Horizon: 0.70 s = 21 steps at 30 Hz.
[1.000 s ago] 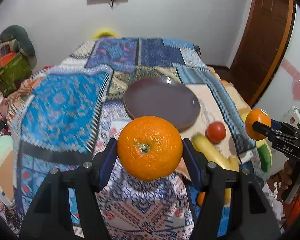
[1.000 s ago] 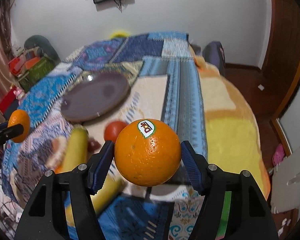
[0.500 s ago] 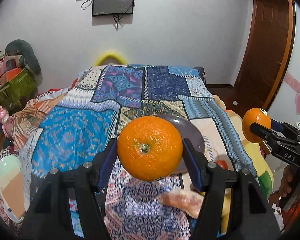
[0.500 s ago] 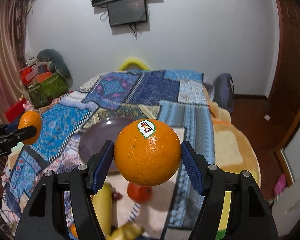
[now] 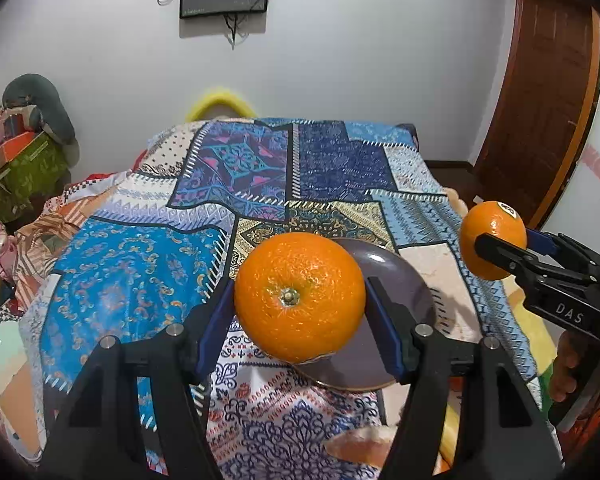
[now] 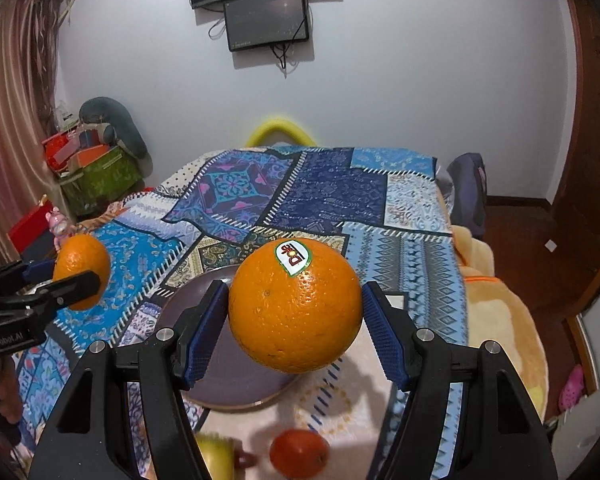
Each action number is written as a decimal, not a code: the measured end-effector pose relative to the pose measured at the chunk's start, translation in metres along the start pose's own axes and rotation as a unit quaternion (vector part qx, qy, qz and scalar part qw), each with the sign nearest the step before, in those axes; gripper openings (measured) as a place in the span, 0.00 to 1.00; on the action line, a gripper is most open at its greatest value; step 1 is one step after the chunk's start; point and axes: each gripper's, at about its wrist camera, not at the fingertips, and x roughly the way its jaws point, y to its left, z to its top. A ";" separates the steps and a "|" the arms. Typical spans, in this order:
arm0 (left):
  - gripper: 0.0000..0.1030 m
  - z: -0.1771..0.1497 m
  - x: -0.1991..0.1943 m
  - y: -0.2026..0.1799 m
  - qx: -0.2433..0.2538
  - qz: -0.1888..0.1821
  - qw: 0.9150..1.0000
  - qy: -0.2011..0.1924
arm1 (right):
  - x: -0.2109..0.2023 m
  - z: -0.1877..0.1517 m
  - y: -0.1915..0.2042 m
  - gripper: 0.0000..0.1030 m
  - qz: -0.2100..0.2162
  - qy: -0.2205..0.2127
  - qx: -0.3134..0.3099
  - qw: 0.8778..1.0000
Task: Organize fruits
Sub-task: 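Carry both oranges onto the brown plate and open both tools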
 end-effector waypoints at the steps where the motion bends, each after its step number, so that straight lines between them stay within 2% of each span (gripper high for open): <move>1: 0.62 0.000 0.007 0.001 0.001 0.001 1.000 0.004 | 0.004 0.000 0.000 0.63 0.001 0.004 0.001 1.000; 10: 0.62 0.000 0.054 0.005 0.001 -0.004 0.999 0.035 | 0.055 -0.002 0.006 0.63 0.007 0.059 -0.017 0.998; 21: 0.62 -0.009 0.103 0.003 0.007 -0.012 0.997 0.081 | 0.096 -0.007 0.010 0.63 0.015 0.116 -0.044 0.992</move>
